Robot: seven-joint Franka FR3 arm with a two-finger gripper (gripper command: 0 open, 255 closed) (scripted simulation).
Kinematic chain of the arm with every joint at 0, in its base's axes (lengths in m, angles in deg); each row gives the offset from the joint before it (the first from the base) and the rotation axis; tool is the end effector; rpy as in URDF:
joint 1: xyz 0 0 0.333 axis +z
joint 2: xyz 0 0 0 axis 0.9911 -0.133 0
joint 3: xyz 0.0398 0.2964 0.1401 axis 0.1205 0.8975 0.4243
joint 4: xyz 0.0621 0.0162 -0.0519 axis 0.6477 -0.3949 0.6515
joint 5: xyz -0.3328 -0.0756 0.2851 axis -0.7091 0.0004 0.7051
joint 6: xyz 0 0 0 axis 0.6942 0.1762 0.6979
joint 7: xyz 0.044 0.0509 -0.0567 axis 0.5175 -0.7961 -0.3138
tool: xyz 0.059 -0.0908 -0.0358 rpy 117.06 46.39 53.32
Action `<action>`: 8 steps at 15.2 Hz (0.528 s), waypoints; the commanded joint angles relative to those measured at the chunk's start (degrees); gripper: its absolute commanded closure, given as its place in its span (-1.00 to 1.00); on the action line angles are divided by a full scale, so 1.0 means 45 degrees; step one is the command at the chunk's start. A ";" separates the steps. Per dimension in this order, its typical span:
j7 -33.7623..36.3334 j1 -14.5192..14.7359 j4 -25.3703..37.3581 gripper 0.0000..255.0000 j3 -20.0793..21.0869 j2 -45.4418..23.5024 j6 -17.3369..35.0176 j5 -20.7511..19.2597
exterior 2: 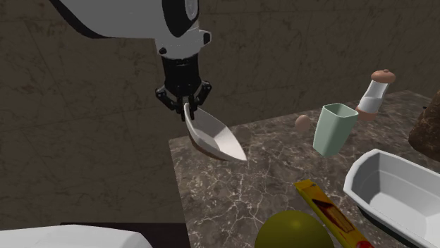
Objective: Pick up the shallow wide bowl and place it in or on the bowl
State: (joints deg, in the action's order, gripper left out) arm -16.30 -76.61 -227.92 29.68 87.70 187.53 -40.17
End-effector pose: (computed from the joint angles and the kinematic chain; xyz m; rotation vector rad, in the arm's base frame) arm 0.4384 -0.0778 0.3581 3.0912 0.4914 0.1530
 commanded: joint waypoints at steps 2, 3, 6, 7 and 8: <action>0.0026 -0.0025 0.0302 1.00 0.0071 0.0343 -0.0654 -0.0021; 0.0037 -0.0029 0.0407 1.00 0.0096 0.0440 -0.0854 -0.0023; 0.0065 -0.0037 0.0737 1.00 0.0168 0.0705 -0.1447 -0.0022; 0.0074 -0.0038 0.0852 1.00 0.0191 0.0786 -0.1643 -0.0020; 0.0081 -0.0038 0.0970 1.00 0.0214 0.0862 -0.1836 -0.0017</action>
State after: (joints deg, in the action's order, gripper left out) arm -15.88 -76.68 -224.03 30.58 90.88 180.42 -40.16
